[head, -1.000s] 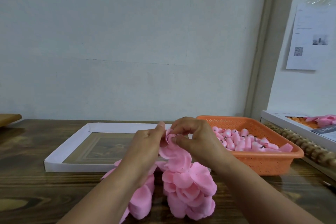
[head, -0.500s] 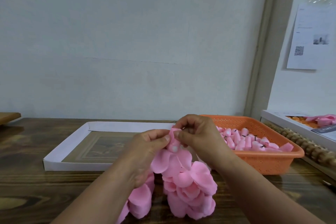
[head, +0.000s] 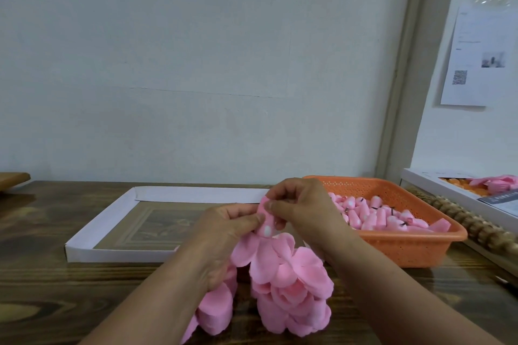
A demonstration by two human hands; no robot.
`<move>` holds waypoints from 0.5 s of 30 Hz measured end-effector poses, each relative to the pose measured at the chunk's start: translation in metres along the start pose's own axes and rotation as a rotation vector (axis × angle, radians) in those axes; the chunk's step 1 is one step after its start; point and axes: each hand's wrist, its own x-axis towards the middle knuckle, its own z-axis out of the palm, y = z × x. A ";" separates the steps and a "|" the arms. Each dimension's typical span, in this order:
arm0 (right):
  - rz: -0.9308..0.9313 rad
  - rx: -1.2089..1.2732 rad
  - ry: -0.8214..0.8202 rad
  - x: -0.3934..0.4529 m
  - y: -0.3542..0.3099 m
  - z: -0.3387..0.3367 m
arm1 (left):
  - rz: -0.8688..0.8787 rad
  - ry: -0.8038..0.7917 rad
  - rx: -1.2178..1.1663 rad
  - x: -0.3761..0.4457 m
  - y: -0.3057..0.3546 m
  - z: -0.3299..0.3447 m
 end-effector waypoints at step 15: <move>-0.131 -0.382 0.083 0.003 -0.003 0.000 | -0.255 0.170 -0.259 -0.008 -0.003 0.001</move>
